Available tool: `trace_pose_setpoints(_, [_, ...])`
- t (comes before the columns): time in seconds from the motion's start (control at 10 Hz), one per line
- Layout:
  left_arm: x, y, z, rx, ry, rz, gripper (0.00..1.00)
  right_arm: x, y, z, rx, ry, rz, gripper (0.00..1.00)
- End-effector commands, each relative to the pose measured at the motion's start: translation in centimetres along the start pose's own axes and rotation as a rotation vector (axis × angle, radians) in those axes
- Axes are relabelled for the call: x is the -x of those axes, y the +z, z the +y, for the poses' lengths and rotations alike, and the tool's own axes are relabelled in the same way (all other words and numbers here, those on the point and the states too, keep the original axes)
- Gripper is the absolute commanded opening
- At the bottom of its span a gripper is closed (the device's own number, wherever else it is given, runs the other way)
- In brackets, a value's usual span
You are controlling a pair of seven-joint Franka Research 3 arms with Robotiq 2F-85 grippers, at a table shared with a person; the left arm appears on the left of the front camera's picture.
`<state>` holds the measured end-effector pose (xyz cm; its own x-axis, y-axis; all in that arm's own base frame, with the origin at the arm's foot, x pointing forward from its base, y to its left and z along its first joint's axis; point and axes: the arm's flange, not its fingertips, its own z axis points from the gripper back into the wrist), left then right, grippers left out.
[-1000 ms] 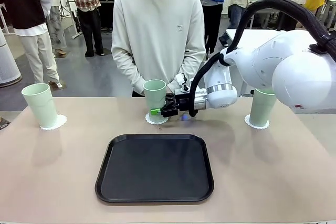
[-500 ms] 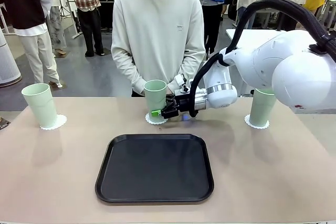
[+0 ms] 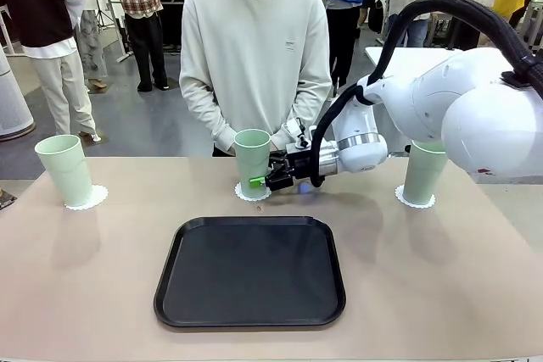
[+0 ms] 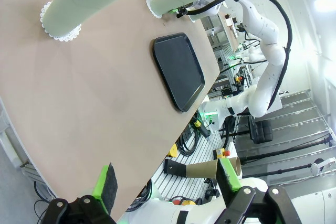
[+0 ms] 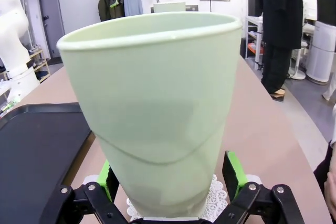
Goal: Place coasters on the table and set cups on them.
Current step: Take one Reusable plastic cup from the Flat Tray and place it on a coaster set by the human.
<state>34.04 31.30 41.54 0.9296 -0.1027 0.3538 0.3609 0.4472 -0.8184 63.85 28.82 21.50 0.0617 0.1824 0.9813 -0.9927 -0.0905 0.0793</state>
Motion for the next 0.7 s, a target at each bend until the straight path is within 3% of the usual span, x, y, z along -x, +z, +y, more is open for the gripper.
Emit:
trace_pose_setpoints(0.0, [0.1, 0.1, -0.2, -0.002, -0.005, -0.002, 1.0, -0.3, 0.4, -0.7, 0.007, -0.007, 0.025, 1.0])
trace_pose_setpoints(0.6, [0.1, 0.1, -0.2, -0.002, -0.005, -0.002, 1.0, -0.4, 2.0, -0.2, 0.032, -0.013, 0.042, 1.0])
